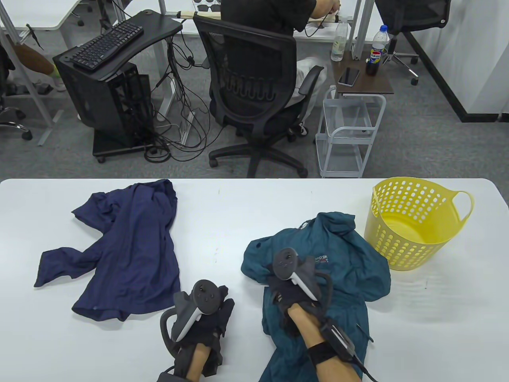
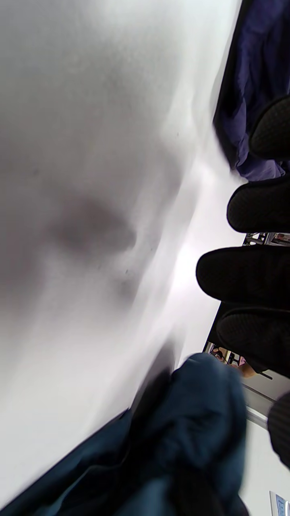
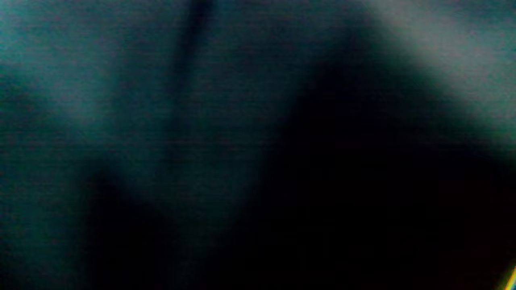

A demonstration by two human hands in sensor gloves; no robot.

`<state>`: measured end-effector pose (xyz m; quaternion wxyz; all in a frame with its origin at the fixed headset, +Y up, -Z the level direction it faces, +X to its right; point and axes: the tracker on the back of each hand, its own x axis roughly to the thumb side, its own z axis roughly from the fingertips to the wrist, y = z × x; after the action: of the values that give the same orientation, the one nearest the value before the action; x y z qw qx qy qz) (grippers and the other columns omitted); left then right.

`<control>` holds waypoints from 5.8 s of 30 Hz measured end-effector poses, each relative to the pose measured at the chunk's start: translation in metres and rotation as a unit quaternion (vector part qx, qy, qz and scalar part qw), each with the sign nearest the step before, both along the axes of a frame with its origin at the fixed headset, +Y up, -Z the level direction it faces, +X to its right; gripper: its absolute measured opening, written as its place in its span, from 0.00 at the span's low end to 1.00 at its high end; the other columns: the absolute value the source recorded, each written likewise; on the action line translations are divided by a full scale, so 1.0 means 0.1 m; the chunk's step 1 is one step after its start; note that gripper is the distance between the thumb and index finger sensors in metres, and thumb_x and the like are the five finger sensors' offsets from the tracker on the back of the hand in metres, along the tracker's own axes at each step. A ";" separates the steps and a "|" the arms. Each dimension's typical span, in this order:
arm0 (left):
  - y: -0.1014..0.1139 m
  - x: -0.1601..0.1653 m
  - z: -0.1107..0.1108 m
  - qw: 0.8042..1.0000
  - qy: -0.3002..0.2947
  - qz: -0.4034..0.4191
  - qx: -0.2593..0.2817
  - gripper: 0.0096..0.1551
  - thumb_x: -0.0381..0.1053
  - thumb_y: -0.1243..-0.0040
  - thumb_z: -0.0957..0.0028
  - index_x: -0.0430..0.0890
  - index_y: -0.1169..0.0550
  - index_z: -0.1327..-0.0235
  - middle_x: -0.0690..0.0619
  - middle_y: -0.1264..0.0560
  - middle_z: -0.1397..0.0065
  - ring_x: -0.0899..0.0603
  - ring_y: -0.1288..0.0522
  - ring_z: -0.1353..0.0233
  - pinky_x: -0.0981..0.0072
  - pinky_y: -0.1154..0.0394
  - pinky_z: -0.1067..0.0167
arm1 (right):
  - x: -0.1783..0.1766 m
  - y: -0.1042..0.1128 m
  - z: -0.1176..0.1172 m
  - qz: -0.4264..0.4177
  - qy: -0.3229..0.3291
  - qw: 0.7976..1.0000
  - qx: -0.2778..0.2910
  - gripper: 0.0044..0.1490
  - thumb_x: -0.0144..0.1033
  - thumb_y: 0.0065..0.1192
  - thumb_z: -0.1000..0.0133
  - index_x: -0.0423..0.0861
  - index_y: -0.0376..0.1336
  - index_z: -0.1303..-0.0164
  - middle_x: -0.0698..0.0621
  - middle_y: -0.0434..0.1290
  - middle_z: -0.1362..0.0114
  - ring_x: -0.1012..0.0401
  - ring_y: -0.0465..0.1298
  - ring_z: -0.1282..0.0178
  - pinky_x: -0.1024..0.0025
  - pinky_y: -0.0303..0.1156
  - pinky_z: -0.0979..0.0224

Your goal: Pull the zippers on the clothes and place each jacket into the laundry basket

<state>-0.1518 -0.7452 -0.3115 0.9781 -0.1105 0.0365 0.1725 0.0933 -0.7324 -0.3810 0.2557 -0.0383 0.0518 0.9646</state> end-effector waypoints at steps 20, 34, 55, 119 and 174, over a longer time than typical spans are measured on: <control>-0.08 0.43 0.03 0.974 -0.052 0.217 0.037 0.34 0.68 0.39 0.60 0.69 0.32 0.36 0.68 0.29 0.24 0.42 0.34 0.20 0.40 0.34 0.30 | 0.35 -0.27 0.40 -0.435 0.222 0.861 -0.145 0.32 0.43 0.69 0.42 0.55 0.65 0.25 0.52 0.74 0.22 0.47 0.76 0.30 0.42 0.65 0.26; -0.02 0.05 0.02 0.966 0.035 0.236 0.095 0.22 0.67 0.38 0.60 0.66 0.24 0.52 0.67 0.22 0.31 0.45 0.25 0.26 0.43 0.28 0.34 | 0.43 -0.24 0.43 -0.223 0.154 0.962 -0.039 0.23 0.38 0.69 0.43 0.55 0.73 0.36 0.53 0.82 0.37 0.52 0.81 0.42 0.45 0.69 0.30; 0.29 -0.13 0.06 0.991 -0.059 0.023 0.118 0.51 0.81 0.44 0.71 0.58 0.34 0.34 0.64 0.20 0.62 0.57 0.22 0.71 0.50 0.19 0.55 | 0.44 0.03 0.60 -0.054 0.050 0.994 0.085 0.39 0.57 0.68 0.46 0.56 0.63 0.24 0.51 0.65 0.17 0.43 0.62 0.19 0.34 0.57 0.25; 0.82 -1.70 0.52 0.890 0.239 -0.376 0.095 0.26 0.55 0.31 0.60 0.66 0.20 0.45 0.64 0.20 0.34 0.46 0.19 0.36 0.40 0.27 0.37 | 0.13 -0.41 0.56 0.138 0.103 0.981 -0.094 0.38 0.61 0.59 0.44 0.68 0.56 0.21 0.65 0.55 0.11 0.54 0.55 0.13 0.40 0.52 0.19; 0.00 1.12 0.11 0.976 -0.183 -0.096 0.070 0.38 0.51 0.54 0.50 0.83 0.51 0.36 0.61 0.51 0.14 0.37 0.59 0.17 0.35 0.50 0.26 | 0.59 -0.02 0.82 -0.058 0.150 0.986 0.050 0.24 0.42 0.73 0.47 0.61 0.74 0.39 0.58 0.80 0.37 0.59 0.82 0.51 0.63 0.78 0.46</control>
<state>-0.0398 -0.7452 -0.3003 0.9855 -0.0673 -0.1448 0.0569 0.1527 -0.7344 -0.2990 0.3018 0.1225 0.0438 0.9444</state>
